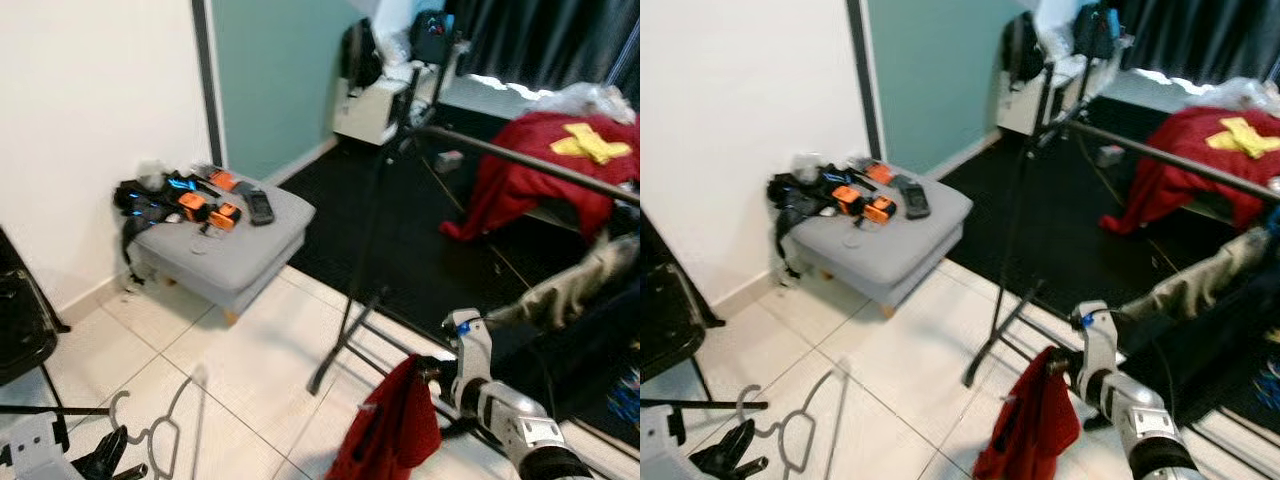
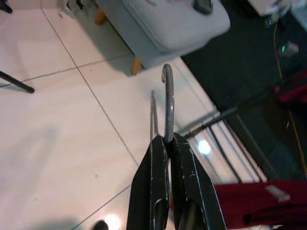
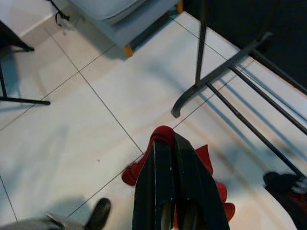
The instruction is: Hang hanger
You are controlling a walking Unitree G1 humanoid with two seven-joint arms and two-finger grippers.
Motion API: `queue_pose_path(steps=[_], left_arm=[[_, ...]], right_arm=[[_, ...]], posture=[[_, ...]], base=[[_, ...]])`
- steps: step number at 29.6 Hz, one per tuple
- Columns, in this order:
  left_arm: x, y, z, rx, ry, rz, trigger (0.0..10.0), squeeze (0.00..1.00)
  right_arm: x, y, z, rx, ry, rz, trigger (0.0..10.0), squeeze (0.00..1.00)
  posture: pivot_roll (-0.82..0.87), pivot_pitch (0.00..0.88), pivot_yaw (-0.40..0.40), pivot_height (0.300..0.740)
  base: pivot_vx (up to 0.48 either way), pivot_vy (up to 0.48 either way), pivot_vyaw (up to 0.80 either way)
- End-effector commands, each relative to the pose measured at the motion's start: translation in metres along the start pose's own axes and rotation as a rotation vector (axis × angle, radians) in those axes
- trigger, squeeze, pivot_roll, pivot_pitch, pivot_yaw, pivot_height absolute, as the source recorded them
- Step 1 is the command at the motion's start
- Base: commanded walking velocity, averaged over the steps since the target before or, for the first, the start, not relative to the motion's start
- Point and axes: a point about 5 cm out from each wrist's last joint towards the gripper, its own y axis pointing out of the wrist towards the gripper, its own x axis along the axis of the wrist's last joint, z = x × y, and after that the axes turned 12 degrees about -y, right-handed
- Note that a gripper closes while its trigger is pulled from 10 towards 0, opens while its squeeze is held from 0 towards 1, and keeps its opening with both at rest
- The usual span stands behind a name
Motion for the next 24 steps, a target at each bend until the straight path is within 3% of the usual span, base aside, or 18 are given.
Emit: queue_pose_path(steps=[1, 10, 24], left_arm=[[-0.0041, -0.0012, 0.0034, 0.026, -0.004, 0.006, 10.0, 0.0], [-0.0009, 0.0002, 0.0066, 0.085, -0.041, -0.049, 10.0, 0.0], [0.0014, 0.0074, 0.0113, 0.099, -0.029, -0.038, 10.0, 0.0]], right_arm=[[0.0062, 0.0017, -0.0008, -0.008, -0.016, -0.03, 10.0, 0.0], [0.006, 0.0024, -0.0016, -0.006, -0.02, -0.03, 10.0, 0.0], [0.0076, 0.0083, 0.0046, 0.012, -0.021, -0.025, 10.0, 0.0]], posture=[[-0.01, 0.0, -0.087, 0.74], [0.02, 0.0, -0.086, 0.74], [0.02, 0.0, -0.091, 0.74]], base=[[0.0, 0.0, 0.76], [0.0, 0.0, 0.76], [0.0, 0.0, 0.76]])
